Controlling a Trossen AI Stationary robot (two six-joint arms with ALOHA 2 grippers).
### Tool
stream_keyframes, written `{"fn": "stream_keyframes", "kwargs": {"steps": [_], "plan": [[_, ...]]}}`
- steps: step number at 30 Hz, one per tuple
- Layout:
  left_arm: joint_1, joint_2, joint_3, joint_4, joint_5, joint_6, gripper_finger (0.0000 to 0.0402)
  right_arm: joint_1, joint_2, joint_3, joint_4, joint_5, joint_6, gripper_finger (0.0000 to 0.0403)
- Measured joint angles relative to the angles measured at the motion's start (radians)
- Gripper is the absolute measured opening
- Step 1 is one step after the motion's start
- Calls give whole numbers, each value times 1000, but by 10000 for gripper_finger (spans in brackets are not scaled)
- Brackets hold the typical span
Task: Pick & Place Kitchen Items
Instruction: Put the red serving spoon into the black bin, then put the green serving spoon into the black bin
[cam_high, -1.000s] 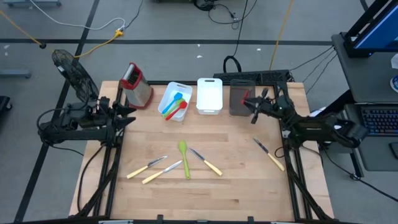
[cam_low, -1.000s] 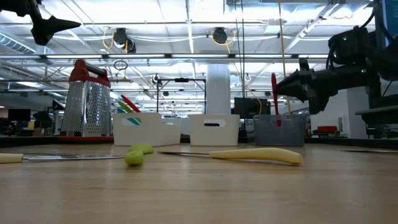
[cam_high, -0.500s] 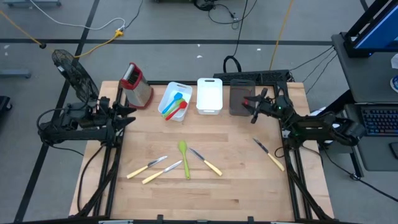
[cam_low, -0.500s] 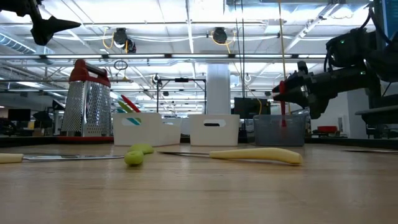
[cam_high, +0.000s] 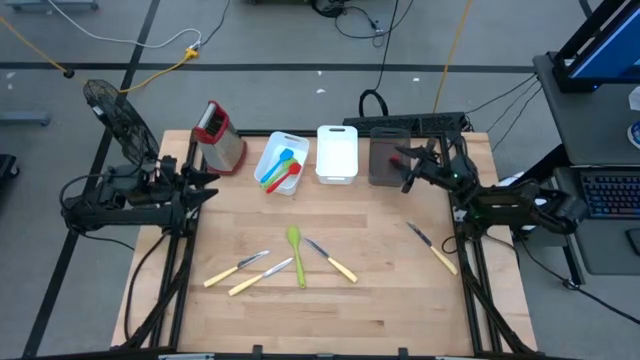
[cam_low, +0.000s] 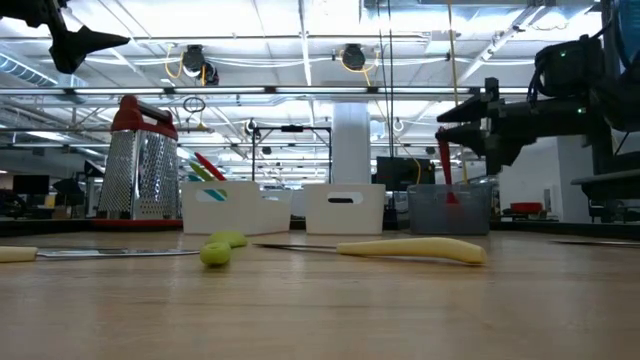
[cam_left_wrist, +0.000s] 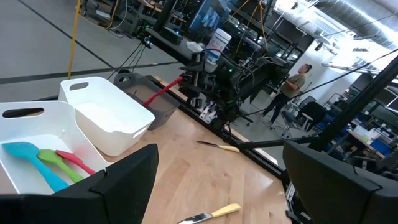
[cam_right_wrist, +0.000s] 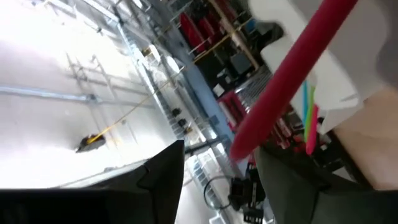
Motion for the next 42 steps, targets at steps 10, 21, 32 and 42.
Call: {"fn": "stream_keyframes", "kwargs": {"steps": [10, 21, 32, 42], "plan": [[0, 0, 0, 0, 9, 2, 351, 73, -1, 1, 38, 75, -6, 188], [0, 0, 0, 0, 53, 1, 351, 169, -1, 1, 30, 74, -25, 187], [0, 0, 0, 0, 52, 18, 351, 297, -1, 1, 136, 71, -323, 187], [0, 0, 0, 1, 52, 101, 351, 534, -1, 6, 247, 209, -708, 187]]}}
